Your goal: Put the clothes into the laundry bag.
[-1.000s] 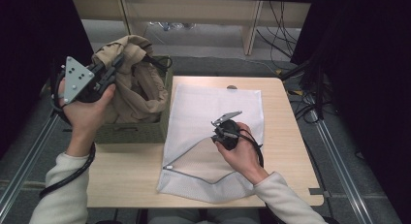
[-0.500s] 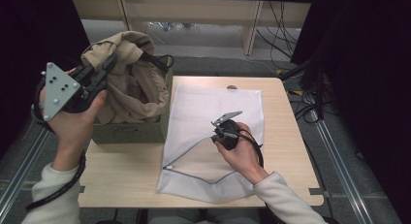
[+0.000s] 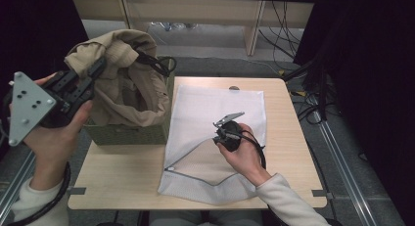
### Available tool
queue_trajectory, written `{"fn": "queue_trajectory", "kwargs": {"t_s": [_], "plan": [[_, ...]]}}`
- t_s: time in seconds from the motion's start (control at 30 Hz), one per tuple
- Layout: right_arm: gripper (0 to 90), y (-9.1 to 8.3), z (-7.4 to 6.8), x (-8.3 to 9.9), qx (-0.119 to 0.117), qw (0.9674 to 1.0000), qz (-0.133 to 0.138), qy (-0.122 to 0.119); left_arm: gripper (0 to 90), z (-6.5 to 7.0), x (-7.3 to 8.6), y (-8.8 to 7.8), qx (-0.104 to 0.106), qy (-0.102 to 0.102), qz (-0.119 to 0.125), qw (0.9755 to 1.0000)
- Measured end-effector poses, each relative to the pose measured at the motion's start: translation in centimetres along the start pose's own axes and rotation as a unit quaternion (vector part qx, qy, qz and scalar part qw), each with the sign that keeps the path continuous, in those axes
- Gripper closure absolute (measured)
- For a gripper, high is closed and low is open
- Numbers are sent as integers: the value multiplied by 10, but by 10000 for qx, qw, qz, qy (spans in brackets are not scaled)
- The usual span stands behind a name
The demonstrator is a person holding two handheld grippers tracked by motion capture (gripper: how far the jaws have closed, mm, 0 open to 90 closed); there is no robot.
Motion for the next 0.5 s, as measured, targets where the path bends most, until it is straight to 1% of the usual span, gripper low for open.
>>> {"fn": "queue_trajectory", "kwargs": {"t_s": [0.07,0.1,0.13,0.17,0.2,0.23,0.3,0.33,0.5], "plan": [[895,-1,0,0,27,10000,3,51,858,-1,-7,-3,-7,31,87,10000],[895,-1,0,0,37,10000,12,59,858,-1,-11,-5,37,32,113,9999],[895,-2,0,0,18,10000,10,94,858,-2,-14,-6,24,94,161,9998],[895,0,0,0,52,9999,81,80,858,-2,-18,-8,28,77,204,9998],[895,-2,0,0,25,10000,3,93,858,-2,-21,-9,46,60,237,9997],[895,-2,0,0,29,10000,12,93,858,-2,-25,-11,65,64,253,9996],[895,-2,0,0,25,10000,13,89,858,-2,-32,-13,117,95,270,9995],[895,-2,2,-1,34,10000,42,-3,858,-2,-35,-15,138,130,298,9994],[895,-3,2,0,26,10000,47,45,858,-4,-55,-20,185,214,516,9983]]}}
Point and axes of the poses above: each handheld gripper's, and its own axes: y roughly forward along the jaws, x roughly out of its underside, z roughly to its right, the point moved 1 cm from there along y, roughly forward along the jaws, and after that the axes turned 3 degrees about -x, right-handed, at the moved point
